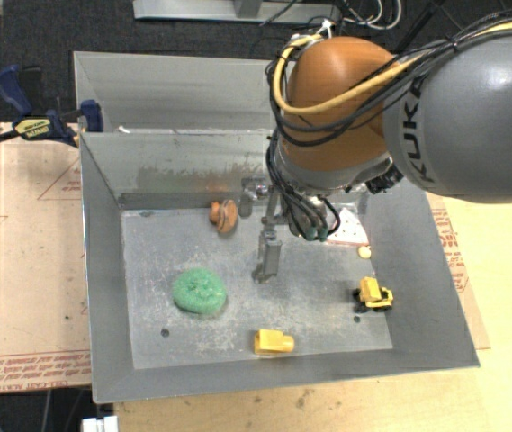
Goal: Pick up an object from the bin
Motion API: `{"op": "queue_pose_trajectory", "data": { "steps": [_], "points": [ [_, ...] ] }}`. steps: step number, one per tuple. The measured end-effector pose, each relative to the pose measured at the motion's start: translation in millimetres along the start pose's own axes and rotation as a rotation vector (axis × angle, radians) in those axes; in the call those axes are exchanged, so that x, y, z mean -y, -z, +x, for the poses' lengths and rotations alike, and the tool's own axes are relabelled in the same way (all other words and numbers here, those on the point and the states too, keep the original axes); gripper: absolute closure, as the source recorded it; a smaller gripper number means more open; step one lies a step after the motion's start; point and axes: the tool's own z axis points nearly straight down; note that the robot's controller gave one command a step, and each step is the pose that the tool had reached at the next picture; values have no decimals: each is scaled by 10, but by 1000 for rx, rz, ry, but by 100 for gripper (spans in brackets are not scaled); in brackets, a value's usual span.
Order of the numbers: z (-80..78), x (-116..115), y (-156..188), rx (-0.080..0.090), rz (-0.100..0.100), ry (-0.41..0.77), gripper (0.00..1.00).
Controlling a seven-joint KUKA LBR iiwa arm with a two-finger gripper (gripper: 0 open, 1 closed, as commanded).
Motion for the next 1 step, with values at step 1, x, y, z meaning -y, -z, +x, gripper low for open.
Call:
{"op": "queue_pose_trajectory", "data": {
  "steps": [1],
  "points": [
    [71,-82,-318,6,0,71,0]
  ]
}}
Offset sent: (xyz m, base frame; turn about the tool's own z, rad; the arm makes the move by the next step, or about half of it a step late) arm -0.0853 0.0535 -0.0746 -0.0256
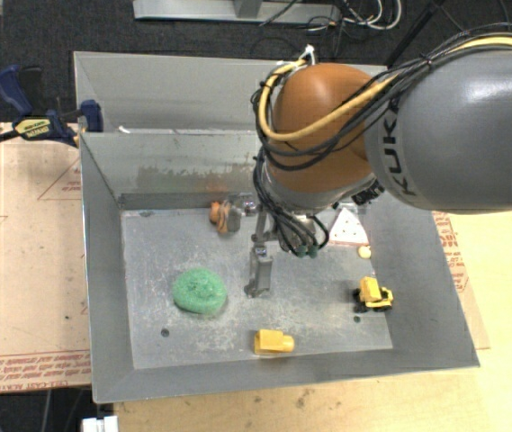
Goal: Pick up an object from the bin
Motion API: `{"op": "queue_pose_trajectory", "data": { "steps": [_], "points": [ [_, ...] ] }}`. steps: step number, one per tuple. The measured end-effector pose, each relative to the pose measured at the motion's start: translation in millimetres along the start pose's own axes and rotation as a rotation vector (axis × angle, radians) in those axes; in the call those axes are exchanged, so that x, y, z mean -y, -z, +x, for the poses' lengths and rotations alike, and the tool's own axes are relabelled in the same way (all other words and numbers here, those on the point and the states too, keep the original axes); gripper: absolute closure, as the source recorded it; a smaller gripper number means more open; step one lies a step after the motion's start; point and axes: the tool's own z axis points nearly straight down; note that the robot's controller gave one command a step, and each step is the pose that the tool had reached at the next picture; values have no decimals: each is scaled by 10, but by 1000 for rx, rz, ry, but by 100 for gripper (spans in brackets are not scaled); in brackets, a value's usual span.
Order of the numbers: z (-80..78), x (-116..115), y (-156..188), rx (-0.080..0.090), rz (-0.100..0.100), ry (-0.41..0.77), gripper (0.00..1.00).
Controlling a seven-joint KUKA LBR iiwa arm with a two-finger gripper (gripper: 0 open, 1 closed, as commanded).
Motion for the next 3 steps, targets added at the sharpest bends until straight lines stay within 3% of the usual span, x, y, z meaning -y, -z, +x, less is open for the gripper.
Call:
{"op": "queue_pose_trajectory", "data": {
  "steps": [1,2,3],
  "points": [
    [516,-326,-299,-6,0,-20,0],
    [595,-491,-517,-11,-1,-15,0],
    [207,-315,-1109,1,-1,104,0]
  ]
}}
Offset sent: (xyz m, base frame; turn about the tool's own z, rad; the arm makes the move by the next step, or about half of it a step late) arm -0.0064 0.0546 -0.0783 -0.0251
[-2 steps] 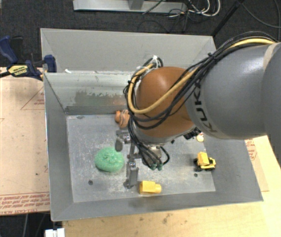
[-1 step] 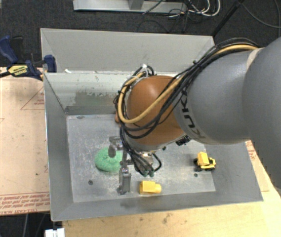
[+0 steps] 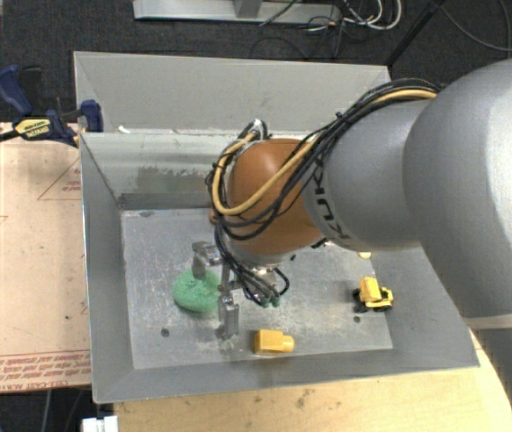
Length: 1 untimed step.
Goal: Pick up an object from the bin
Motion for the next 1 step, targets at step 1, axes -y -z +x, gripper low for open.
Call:
{"op": "queue_pose_trajectory", "data": {
  "steps": [1],
  "points": [
    [3,172,-189,5,-2,-12,100]
  ]
}}
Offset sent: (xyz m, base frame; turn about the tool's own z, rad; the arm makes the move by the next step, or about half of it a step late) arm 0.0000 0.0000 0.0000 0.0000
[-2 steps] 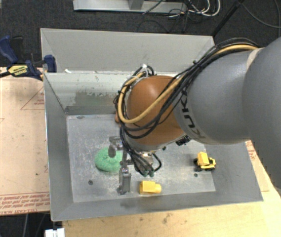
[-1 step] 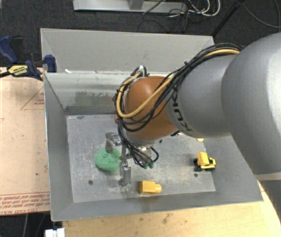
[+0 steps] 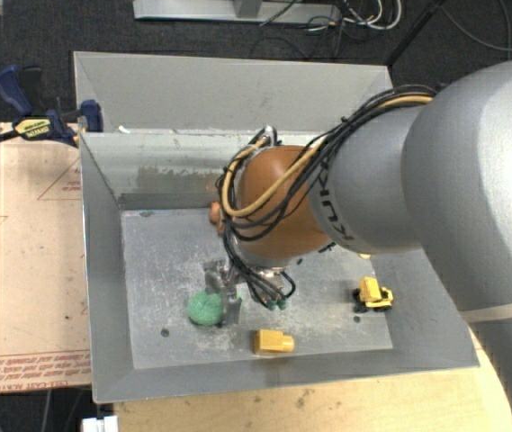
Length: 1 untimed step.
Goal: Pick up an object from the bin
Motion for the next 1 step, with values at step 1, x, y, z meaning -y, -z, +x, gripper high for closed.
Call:
{"op": "queue_pose_trajectory", "data": {
  "steps": [1],
  "points": [
    [0,0,0,0,0,0,100]
  ]
}}
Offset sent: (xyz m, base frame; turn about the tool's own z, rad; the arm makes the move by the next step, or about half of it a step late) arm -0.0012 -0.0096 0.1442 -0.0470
